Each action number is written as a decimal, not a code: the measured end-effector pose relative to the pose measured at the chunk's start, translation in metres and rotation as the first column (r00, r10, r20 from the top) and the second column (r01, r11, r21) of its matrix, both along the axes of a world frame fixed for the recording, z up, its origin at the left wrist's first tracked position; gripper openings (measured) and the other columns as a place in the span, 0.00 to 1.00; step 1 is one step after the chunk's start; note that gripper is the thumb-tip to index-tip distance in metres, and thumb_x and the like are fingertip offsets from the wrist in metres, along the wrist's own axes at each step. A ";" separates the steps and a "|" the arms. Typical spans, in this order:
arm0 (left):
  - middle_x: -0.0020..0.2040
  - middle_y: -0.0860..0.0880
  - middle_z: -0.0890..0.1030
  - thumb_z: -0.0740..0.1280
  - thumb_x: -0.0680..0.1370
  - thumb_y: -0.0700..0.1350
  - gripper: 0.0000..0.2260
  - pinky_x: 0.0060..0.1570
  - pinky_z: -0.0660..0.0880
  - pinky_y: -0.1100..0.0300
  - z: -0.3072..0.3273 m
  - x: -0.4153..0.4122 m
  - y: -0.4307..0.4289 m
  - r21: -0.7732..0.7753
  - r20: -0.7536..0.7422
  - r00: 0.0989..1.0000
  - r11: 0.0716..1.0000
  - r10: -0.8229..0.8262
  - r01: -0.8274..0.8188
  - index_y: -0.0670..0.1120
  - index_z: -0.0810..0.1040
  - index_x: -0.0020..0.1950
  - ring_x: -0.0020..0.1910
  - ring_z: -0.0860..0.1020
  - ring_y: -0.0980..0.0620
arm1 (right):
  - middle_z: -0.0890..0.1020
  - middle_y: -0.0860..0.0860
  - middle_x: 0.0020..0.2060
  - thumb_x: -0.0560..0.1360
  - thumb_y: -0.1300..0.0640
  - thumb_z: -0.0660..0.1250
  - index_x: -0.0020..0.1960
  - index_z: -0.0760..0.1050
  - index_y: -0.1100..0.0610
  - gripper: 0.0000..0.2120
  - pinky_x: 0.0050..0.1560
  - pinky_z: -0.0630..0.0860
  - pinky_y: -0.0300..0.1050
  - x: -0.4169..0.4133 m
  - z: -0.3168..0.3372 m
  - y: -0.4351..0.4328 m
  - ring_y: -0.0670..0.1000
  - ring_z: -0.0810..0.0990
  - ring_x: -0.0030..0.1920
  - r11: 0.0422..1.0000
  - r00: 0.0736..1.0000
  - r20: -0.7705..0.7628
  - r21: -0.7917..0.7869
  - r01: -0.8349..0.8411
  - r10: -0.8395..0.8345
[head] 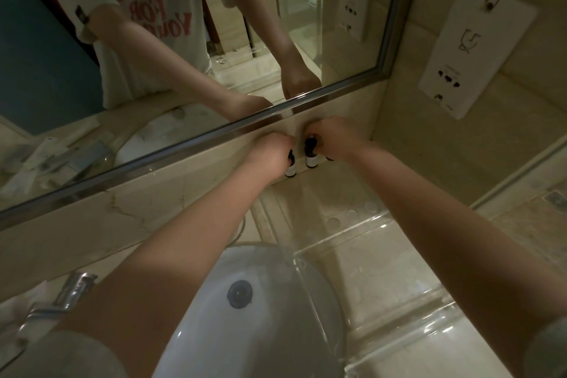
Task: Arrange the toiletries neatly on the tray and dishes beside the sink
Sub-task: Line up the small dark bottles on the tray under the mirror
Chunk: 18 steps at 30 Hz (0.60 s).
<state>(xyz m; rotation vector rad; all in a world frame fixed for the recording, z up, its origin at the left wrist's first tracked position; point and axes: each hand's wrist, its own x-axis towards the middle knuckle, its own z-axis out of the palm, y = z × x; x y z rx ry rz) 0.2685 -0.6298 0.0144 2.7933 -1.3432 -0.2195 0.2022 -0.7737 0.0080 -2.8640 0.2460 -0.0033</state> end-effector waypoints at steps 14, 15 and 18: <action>0.56 0.41 0.76 0.65 0.76 0.48 0.15 0.47 0.72 0.53 0.033 -0.028 0.037 -0.083 0.080 0.985 0.986 0.150 -0.143 0.41 0.74 0.59 0.55 0.76 0.41 | 0.78 0.54 0.49 0.74 0.55 0.63 0.56 0.75 0.56 0.11 0.39 0.74 0.45 -0.042 0.024 0.028 0.56 0.77 0.47 0.993 0.993 0.112 -0.102 0.060 -0.048; 0.56 0.41 0.76 0.65 0.76 0.49 0.15 0.47 0.72 0.53 0.036 -0.034 0.043 -0.084 0.086 0.983 0.984 0.162 -0.155 0.41 0.74 0.59 0.55 0.76 0.41 | 0.78 0.54 0.47 0.74 0.56 0.63 0.54 0.75 0.56 0.10 0.38 0.74 0.45 -0.048 0.026 0.034 0.56 0.77 0.46 0.992 0.988 0.146 -0.107 0.066 -0.050; 0.57 0.42 0.76 0.64 0.77 0.49 0.15 0.48 0.72 0.52 0.045 -0.051 0.065 -0.095 0.087 0.976 0.977 0.197 -0.189 0.42 0.73 0.59 0.55 0.75 0.43 | 0.80 0.53 0.48 0.74 0.55 0.63 0.57 0.75 0.55 0.12 0.40 0.76 0.47 -0.067 0.034 0.055 0.56 0.78 0.47 0.990 0.974 0.213 -0.098 0.098 -0.076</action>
